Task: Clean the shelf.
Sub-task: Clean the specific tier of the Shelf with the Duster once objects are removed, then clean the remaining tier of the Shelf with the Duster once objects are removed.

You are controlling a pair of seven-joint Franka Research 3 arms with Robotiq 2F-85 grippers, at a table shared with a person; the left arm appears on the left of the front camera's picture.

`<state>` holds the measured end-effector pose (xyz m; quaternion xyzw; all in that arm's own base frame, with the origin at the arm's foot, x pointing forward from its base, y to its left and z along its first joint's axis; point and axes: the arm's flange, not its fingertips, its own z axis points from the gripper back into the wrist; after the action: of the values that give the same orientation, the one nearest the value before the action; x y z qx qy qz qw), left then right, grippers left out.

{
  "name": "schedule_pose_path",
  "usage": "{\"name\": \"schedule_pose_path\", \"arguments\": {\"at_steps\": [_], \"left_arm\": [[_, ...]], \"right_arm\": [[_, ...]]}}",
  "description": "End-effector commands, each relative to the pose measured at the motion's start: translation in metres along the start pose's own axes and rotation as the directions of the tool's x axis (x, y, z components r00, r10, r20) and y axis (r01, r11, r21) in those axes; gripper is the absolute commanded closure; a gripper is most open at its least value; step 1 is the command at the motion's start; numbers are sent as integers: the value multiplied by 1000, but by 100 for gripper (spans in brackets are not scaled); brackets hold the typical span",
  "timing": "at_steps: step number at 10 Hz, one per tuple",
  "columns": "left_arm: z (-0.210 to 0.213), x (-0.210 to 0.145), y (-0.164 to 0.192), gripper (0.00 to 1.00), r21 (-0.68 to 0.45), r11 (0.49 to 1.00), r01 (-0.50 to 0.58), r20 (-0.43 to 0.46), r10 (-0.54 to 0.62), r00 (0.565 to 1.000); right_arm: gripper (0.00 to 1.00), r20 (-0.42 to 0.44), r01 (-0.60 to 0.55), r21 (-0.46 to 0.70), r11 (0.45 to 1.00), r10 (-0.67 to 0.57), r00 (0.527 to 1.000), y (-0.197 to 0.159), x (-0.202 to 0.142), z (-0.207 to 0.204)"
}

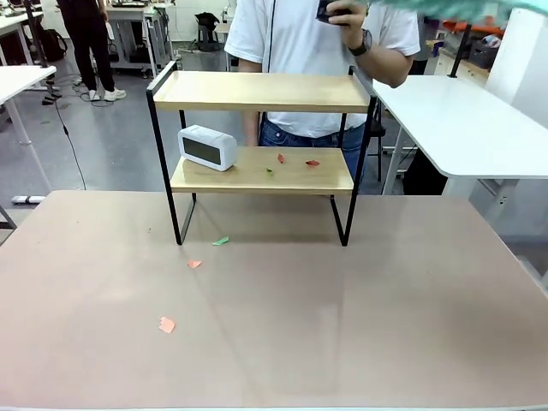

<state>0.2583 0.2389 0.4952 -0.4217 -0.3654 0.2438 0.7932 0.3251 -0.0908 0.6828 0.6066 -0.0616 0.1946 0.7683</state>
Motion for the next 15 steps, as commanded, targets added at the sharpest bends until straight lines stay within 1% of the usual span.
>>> {"name": "schedule_pose_path", "arguments": {"at_steps": [1, 2, 3, 4, 5, 6, 7, 8, 9, 15], "left_arm": [[-2, 0, 2, 0, -23, 1000, 17, 5, -17, 1000], [-2, 0, 2, 0, -23, 1000, 17, 5, -17, 1000], [-2, 0, 2, 0, -23, 1000, 17, 5, -17, 1000], [-2, 0, 2, 0, -23, 1000, 17, 5, -17, 1000], [-2, 0, 2, 0, -23, 1000, 17, 5, -17, 1000], [-2, 0, 2, 0, -23, 1000, 17, 5, -17, 1000], [-2, 0, 2, 0, -23, 1000, 17, 5, -17, 1000], [-2, 0, 2, 0, -23, 1000, 17, 5, -17, 1000], [-2, 0, 2, 0, -23, 1000, 17, 5, -17, 1000], [-2, 0, 2, 0, -23, 1000, 17, 5, -17, 1000]], "right_arm": [[100, 298, 55, 88, 995, -79, 951, -57, -59, 50], [100, 343, 119, 113, 986, -151, 927, -97, -87, 66], [100, 325, 164, 149, 975, -204, 923, -139, -107, 72], [100, 313, 190, 191, 963, -244, 918, -179, -126, 70], [100, 258, 276, 207, 939, -324, 910, -211, -135, 63], [100, 201, 316, 254, 914, -369, 907, -235, -136, 51], [100, 144, 407, 223, 886, -443, 885, -250, -128, 37], [100, 145, 474, 148, 868, -493, 858, -255, -98, 15], [100, 204, 361, 261, 895, -417, 886, -251, -143, 39], [100, 204, 361, 261, 895, -417, 886, -251, -143, 39]]}}
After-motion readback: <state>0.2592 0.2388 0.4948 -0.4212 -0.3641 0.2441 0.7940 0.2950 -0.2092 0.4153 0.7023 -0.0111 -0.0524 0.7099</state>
